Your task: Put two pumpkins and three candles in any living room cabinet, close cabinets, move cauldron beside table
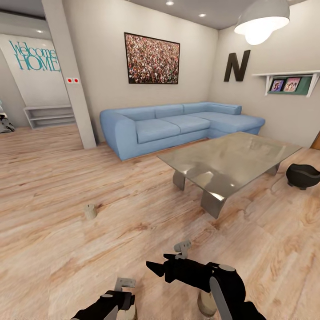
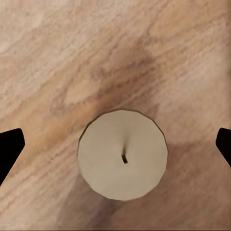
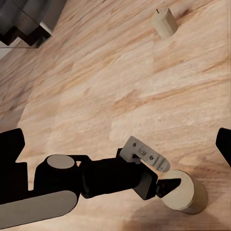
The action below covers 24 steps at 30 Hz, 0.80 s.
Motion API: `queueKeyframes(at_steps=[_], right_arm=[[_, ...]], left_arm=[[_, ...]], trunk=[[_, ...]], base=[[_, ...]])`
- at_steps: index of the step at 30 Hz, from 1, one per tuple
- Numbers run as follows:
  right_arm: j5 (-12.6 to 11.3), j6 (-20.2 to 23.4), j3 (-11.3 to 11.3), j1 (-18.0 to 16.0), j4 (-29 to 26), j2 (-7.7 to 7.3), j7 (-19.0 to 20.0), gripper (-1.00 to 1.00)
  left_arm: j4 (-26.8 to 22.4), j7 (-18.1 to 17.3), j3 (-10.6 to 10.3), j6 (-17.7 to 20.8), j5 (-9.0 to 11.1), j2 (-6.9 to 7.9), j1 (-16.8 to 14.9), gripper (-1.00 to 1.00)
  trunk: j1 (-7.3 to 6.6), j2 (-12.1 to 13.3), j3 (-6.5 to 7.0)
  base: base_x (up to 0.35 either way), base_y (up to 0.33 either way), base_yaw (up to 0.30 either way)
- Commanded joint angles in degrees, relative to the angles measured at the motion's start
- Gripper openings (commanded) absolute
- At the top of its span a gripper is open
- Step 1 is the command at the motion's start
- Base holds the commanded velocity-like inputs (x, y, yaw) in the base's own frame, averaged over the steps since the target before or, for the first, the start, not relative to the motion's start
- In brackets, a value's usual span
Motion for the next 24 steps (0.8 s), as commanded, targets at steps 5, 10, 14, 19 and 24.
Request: queueKeyframes(at_steps=[5, 10, 14, 19, 24], right_arm=[[-0.35, 0.41, -0.33, -0.03, -0.03, 0.02, -0.07, 1.00], [-0.35, 0.40, -0.41, -0.03, -0.04, 0.02, -0.07, 1.00], [-0.35, 0.38, -0.43, -0.03, -0.04, 0.02, -0.07, 1.00], [-0.35, 0.39, -0.43, -0.03, -0.04, 0.02, -0.07, 1.00], [-0.35, 0.37, -0.43, -0.03, -0.04, 0.02, -0.03, 1.00]], left_arm=[[-0.16, -0.52, -0.50, 0.23, 0.47, 0.04, -0.02, 1.00], [-0.12, -1.04, -0.52, 0.23, 0.47, 0.04, -0.02, 1.00], [-0.09, -1.14, -0.50, 0.22, 0.47, 0.04, -0.02, 1.00], [-0.12, -1.17, -0.53, -0.25, 0.47, 0.04, -0.02, 1.00], [-0.09, -1.18, -0.50, -1.84, 0.47, 0.04, -0.02, 1.00]], trunk=[[0.11, -0.09, -1.17], [0.24, -0.16, -2.27], [0.35, -0.21, -3.16], [0.47, -0.28, -4.27], [0.55, -0.32, -4.93]], base=[[0.000, 0.000, 0.000], [0.000, 0.000, 0.000], [0.000, 0.000, 0.000], [0.000, 0.000, 0.000], [0.000, 0.000, 0.000]])
